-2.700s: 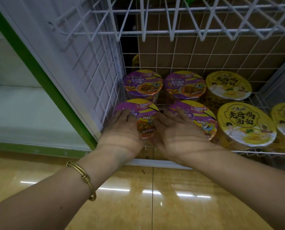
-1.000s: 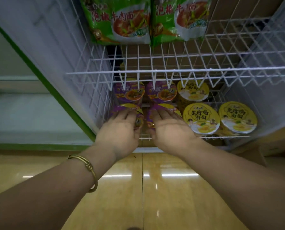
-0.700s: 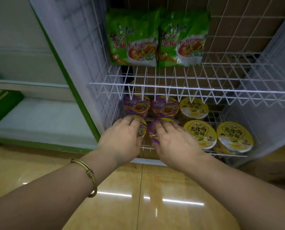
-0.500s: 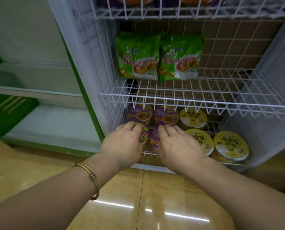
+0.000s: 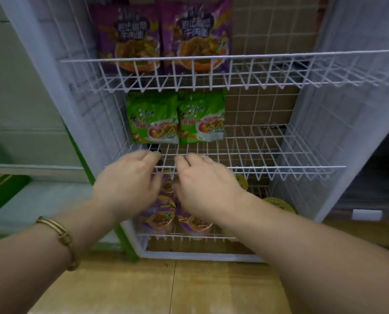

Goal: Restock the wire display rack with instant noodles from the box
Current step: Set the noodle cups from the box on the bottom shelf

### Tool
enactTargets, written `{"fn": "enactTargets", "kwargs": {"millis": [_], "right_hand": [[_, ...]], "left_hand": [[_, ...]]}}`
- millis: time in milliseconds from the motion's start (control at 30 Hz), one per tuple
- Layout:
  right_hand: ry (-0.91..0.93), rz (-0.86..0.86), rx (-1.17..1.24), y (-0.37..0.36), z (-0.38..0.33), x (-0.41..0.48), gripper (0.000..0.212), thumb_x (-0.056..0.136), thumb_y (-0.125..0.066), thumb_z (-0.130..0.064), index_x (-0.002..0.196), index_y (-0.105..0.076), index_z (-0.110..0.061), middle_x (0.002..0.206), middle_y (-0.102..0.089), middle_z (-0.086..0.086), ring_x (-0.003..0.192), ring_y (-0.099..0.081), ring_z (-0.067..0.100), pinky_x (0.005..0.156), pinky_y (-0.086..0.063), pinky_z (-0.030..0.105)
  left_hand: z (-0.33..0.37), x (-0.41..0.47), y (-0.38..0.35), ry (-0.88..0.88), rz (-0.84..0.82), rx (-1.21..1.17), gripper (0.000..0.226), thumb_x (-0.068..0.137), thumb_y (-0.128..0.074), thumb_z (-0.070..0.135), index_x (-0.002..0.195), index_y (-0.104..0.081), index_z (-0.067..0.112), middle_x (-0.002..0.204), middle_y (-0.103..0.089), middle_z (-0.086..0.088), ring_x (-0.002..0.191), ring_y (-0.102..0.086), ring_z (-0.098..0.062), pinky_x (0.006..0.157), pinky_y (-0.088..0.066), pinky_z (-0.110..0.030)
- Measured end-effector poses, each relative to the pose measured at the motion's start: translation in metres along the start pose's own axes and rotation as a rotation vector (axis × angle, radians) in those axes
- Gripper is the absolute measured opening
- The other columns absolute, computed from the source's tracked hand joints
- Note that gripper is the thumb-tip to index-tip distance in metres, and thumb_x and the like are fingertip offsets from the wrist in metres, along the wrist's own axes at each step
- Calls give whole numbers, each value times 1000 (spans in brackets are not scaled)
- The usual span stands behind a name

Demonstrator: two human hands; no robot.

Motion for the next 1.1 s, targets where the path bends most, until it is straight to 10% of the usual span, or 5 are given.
{"fn": "enactTargets", "kwargs": {"millis": [167,767,1100], "right_hand": [[24,179,-30,15,11,41,44,95,-52,-32,135,-46,-14,129,-52,9,119,-54,33,87,-49,42],[-45,13,-140,-19,43,155,80,95,-59,-43,157,-12,-25,165,-9,9,150,-12,36,114,-28,53],[22,-2,-326,-39,35,185,77,96,-60,-34,157,-14,-24,163,-8,16,148,-15,42,112,-31,55]], "left_hand": [[-10,46,4,-90,229,-7,38,90,-59,25,125,-61,10,122,-64,-15,108,-62,-37,86,-53,-47],[-80,137,-37,28,-110,133,93,88,-57,58,157,-5,24,165,-1,-4,149,-7,-30,121,-12,-38],[-106,153,-61,-128,0,264,77,82,-73,45,141,-40,7,148,-34,-21,133,-34,-40,114,-27,-46]]}}
Point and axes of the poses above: each hand's wrist, its own x-axis towards the middle knuckle, its own y-axis out of the back of the hand, z = x × y, the point moved 5 cm from there along x, towards the middle knuckle
